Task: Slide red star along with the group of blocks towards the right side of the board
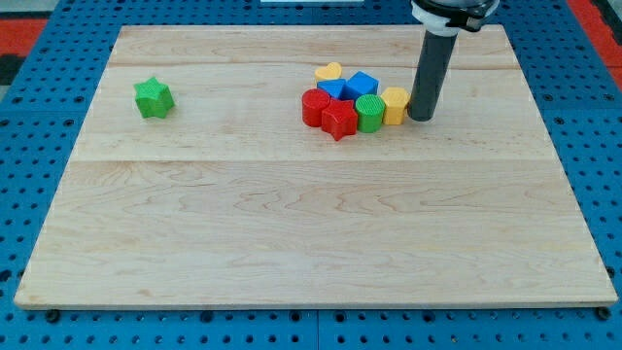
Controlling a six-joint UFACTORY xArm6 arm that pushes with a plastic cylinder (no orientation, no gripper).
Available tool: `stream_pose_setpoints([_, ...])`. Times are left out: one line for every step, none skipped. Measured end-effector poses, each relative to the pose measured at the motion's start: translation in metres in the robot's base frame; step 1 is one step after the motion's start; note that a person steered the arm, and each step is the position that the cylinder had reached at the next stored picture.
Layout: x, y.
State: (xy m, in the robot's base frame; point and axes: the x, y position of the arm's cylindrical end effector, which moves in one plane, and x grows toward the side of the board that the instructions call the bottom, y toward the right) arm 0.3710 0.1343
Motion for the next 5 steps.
stream_pose_setpoints([-0.004,0.000])
stream_pose_setpoints([0.001,-0.002])
stream_pose_setpoints([0.035,-0.002])
stream_pose_setpoints([0.065,-0.003])
stream_pose_setpoints([0.096,-0.034])
